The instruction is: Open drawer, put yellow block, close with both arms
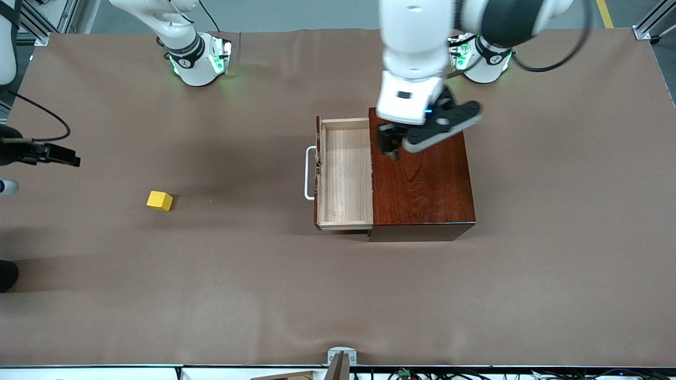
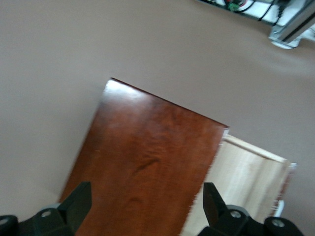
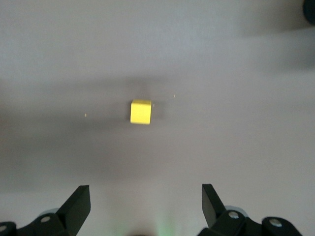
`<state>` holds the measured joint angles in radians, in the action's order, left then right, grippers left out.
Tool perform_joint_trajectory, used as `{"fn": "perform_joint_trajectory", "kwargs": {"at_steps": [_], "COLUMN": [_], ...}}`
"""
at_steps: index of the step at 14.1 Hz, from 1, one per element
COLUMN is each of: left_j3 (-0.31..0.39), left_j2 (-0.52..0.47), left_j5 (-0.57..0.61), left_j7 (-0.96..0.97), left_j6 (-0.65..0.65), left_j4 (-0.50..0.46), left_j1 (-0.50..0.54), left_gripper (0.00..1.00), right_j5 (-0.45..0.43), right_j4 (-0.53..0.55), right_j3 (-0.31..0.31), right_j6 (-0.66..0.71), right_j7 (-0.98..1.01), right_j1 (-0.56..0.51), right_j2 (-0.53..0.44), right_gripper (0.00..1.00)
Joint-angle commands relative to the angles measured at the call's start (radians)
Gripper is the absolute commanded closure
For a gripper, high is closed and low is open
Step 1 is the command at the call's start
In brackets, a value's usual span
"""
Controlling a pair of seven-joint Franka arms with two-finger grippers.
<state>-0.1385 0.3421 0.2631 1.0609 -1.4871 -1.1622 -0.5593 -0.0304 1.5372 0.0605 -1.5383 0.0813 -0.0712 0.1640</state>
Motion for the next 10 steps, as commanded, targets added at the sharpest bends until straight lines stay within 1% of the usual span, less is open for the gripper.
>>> {"fn": "perform_joint_trajectory", "kwargs": {"at_steps": [1,4,6,8,10], "left_j3": [-0.01,-0.012,-0.01,-0.012,-0.01], "left_j2": [-0.067,-0.136,-0.181,-0.204,-0.216], "left_j5": [-0.025,-0.03,-0.083,-0.113,-0.131], "left_j7": [-0.134,-0.385,-0.461,-0.608,-0.685], "left_j6": [0.077,0.117,0.117,0.114,0.113], "left_j4": [-0.042,-0.069,-0.102,-0.12,-0.123], "left_j1": [0.067,0.174,0.257,0.355,0.413], "left_gripper": [0.0,0.0,0.0,0.0,0.0], "right_j5": [-0.016,-0.026,-0.017,-0.016,-0.016], "right_j4": [-0.016,-0.009,0.006,0.014,0.069], "right_j3": [-0.007,-0.002,-0.004,-0.005,-0.005], "right_j6": [-0.016,-0.008,-0.019,-0.022,-0.075], "right_j7": [-0.009,-0.012,-0.012,-0.012,-0.012], "right_j1": [-0.01,-0.018,-0.053,-0.061,-0.058], "right_j2": [0.037,0.089,0.12,0.155,0.155], "right_gripper": [0.0,0.0,0.0,0.0,0.0]}}
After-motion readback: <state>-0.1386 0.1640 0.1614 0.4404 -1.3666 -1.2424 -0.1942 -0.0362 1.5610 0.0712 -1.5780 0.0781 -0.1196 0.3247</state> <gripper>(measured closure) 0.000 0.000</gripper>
